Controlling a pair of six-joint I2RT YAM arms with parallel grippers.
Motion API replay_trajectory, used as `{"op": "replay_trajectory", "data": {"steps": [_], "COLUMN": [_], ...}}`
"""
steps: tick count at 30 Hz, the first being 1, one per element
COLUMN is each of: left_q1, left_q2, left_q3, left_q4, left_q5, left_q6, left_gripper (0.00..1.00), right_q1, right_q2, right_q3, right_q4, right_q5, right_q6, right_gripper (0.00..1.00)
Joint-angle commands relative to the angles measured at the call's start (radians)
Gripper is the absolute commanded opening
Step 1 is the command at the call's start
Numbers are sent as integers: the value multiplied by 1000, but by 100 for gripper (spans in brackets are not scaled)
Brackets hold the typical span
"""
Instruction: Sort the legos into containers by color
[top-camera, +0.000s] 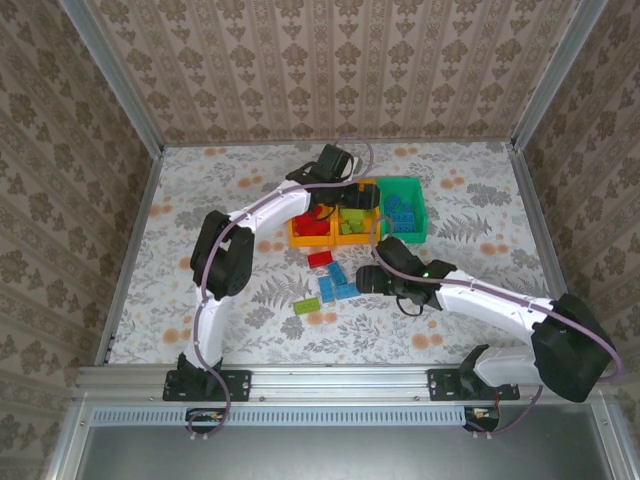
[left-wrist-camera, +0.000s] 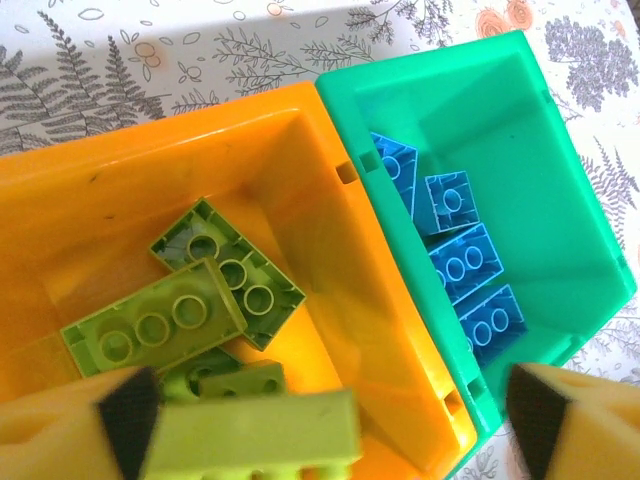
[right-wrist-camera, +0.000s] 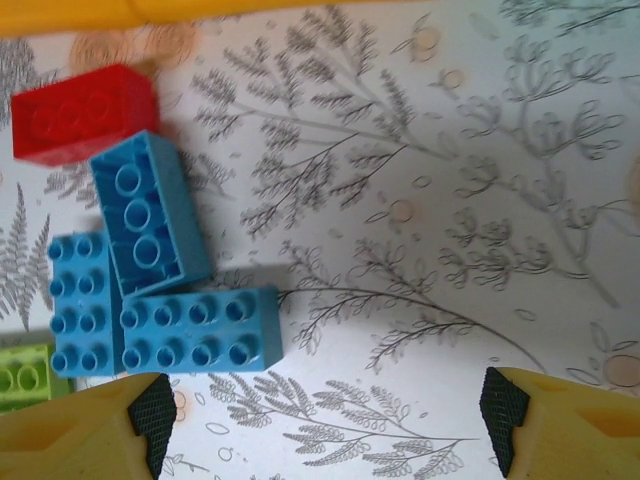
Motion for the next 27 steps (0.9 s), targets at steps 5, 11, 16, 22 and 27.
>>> {"op": "replay_trajectory", "data": {"steps": [5,11,16,22,27], "left_q1": [1,0,0,1,3], "left_q2": [-163,-333,-431,-512,-555], "left_q3": [-117,-303,-435,-546,-593], "left_q4": [34,69,58,80,76], "left_q5": [-56,-117,-155,-206,-241], "left_q6": [-3,22,34,17,11], "left_gripper": [100,100,100,100,100], "right_q1": [108,149,149,145,130], "right_q2": [141,236,245,325,347], "right_q3": [60,112,118,177,168], "right_q4": [52,68,68,-10,-63], "right_q5": [61,85,94,108,124], "right_q6": [47,57,55,46,63], "right_gripper": [86,89,88,83,74]}}
